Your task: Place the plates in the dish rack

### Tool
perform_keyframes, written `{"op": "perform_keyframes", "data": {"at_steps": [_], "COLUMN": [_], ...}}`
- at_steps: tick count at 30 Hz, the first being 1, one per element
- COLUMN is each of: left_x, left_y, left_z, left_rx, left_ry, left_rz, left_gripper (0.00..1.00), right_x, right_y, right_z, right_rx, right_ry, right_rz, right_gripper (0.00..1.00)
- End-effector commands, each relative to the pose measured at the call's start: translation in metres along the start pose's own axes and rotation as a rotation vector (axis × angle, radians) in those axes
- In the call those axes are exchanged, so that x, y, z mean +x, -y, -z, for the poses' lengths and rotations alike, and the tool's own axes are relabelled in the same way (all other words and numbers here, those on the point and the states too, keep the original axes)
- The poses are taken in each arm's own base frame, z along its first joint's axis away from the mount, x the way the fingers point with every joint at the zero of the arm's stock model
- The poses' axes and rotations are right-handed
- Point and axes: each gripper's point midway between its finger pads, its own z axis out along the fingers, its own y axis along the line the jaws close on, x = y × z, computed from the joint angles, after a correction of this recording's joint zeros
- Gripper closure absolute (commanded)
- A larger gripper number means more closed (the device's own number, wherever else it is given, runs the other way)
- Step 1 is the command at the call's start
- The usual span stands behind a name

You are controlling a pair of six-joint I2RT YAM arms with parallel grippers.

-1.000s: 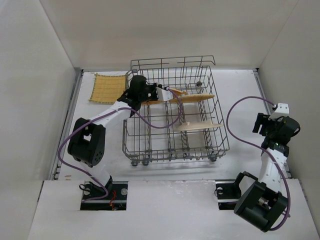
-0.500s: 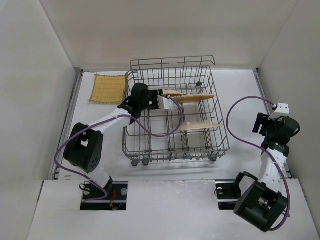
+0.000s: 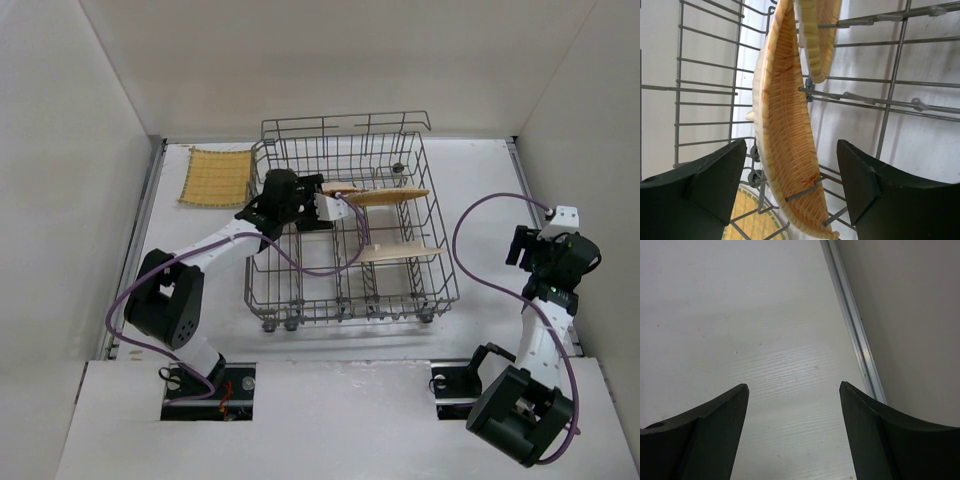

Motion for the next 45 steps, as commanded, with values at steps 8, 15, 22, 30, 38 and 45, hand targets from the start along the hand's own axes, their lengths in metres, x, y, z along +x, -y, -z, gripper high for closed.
{"op": "perform_keyframes", "data": {"at_steps": [8, 15, 22, 30, 38, 45], "left_x": [-0.023, -0.063, -0.079, 0.040, 0.205, 0.285], "left_y": [-0.095, -0.145, -0.159, -0.195, -0.173, -0.134], "left_z": [0.041, 0.105, 0.148, 0.191, 0.220, 0.217], "left_rx": [-0.243, -0.404, -0.518, -0.731, -0.731, -0.656], "left_ry": [0.032, 0.097, 0.105, -0.098, -0.188, -0.195], "left_rz": [0.096, 0.237, 0.327, 0.754, 1.486, 1.892], "left_gripper": [0.25, 0.15, 0.19, 0.58, 0.45, 0.47], "right_x": [-0.023, -0.023, -0.023, -0.023, -0.021, -0.020], "right_y": [0.004, 0.003, 0.003, 0.003, 0.004, 0.005], "right_z": [0.002, 0.001, 0.001, 0.001, -0.002, -0.005], "right_rx": [0.017, 0.011, 0.006, 0.008, 0.009, 0.005], "right_ry": [0.066, 0.064, 0.061, 0.062, 0.039, 0.017], "right_rz": [0.021, 0.020, 0.019, 0.021, 0.014, 0.008], "right_gripper": [0.21, 0.21, 0.21, 0.21, 0.21, 0.20]}}
